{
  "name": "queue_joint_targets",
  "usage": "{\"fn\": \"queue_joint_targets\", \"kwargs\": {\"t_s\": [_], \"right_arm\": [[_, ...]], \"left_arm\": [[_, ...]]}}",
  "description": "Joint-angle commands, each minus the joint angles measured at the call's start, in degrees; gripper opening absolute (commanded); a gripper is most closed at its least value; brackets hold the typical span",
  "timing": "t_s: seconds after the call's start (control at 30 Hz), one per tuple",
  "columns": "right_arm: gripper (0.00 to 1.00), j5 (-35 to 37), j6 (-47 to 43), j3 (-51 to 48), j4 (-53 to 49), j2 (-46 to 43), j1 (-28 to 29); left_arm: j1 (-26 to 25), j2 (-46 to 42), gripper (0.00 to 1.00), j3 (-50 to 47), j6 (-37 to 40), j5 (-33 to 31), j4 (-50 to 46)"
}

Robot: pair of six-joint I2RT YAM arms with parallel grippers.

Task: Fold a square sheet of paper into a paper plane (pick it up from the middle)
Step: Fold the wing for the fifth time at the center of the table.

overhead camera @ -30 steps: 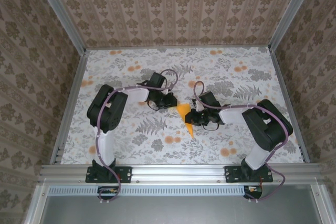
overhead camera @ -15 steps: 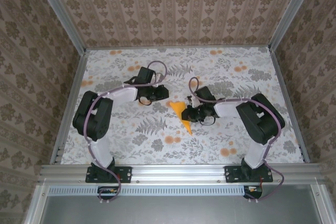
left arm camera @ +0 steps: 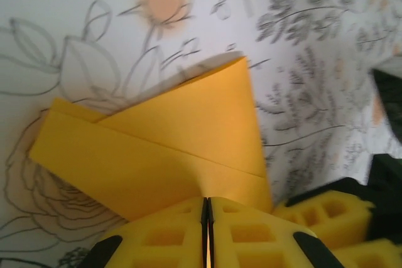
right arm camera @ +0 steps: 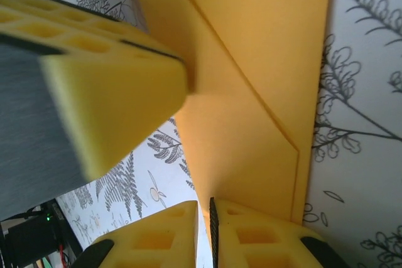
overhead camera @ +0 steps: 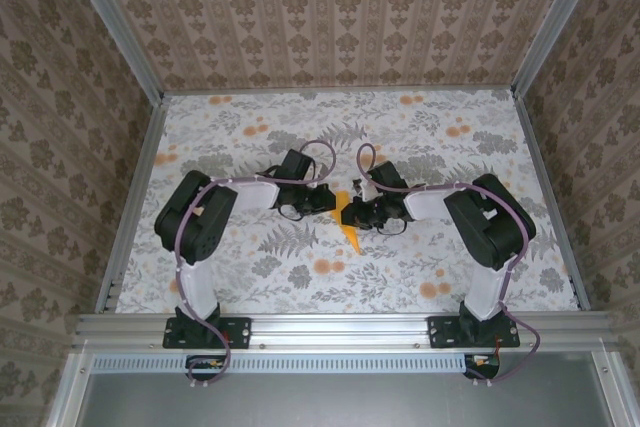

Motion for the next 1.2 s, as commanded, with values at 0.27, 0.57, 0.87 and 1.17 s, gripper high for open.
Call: {"fn": "queue_joint_targets", "kwargs": {"t_s": [0.27, 0.57, 0.87, 1.17], "right_arm": [[0.16, -0.83, -6.34, 1.42, -8.49, -3.6, 3.8], [0.14, 2.35, -6.74, -1.38, -10.42, -2.01, 3.74], [0.14, -1.98, -5.12, -10.52, -4.94, -4.68, 3.19], [0.14, -1.59, -0.77, -21.4, 1.19, -10.89, 3.02]], "left_arm": [[-0.29, 3.13, 0.13, 3.2, -1.6, -4.15, -7.0], [-0.13, 4.0, 0.13, 4.23, -0.96, -5.89, -9.83], [0.61, 4.55, 0.12, 3.7, -1.18, -6.54, -10.42], [0.68, 4.48, 0.12, 4.07, -0.1, -5.85, -10.43]]}}
